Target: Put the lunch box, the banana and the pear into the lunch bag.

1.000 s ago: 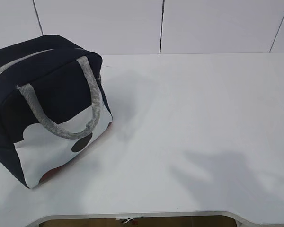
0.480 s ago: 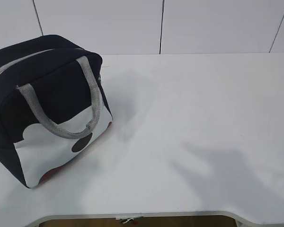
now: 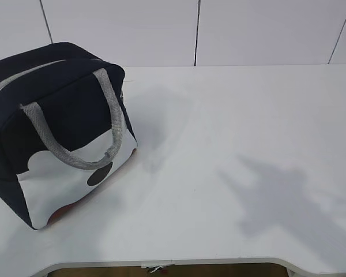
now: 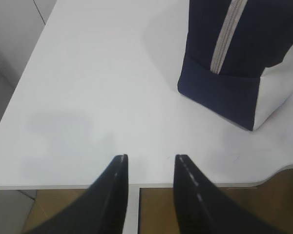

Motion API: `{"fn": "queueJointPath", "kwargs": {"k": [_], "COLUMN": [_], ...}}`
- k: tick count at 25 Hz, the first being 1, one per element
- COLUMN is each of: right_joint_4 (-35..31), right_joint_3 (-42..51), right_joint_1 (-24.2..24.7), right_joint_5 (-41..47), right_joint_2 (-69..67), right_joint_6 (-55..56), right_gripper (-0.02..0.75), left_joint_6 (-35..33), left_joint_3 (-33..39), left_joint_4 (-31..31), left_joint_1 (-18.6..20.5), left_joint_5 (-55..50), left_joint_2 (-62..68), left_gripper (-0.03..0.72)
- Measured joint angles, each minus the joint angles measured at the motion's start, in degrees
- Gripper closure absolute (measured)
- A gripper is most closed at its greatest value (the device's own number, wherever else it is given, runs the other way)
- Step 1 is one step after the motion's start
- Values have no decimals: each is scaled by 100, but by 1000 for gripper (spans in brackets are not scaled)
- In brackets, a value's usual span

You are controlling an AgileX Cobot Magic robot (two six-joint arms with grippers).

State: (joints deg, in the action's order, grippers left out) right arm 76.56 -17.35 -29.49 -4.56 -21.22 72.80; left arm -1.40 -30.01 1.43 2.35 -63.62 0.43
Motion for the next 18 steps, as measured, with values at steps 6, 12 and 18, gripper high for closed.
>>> {"fn": "queueJointPath", "kwargs": {"k": [6, 12, 18], "right_joint_4": [-1992, -3962, -5487], "right_joint_3": [0, 12, 12], "right_joint_1": [0, -49, -237], "right_joint_5": [734, 1265, 1362], "right_joint_2": [-18, -18, -18], "right_joint_6": [-2024, -4205, -5605], "right_gripper": [303, 303, 303], "left_joint_6": [0, 0, 0], "left_joint_3": [0, 0, 0], "left_joint_4": [0, 0, 0], "left_joint_1": [0, 0, 0], "left_joint_5": [0, 0, 0], "left_joint_2": [0, 0, 0], "left_gripper": [445, 445, 445]}}
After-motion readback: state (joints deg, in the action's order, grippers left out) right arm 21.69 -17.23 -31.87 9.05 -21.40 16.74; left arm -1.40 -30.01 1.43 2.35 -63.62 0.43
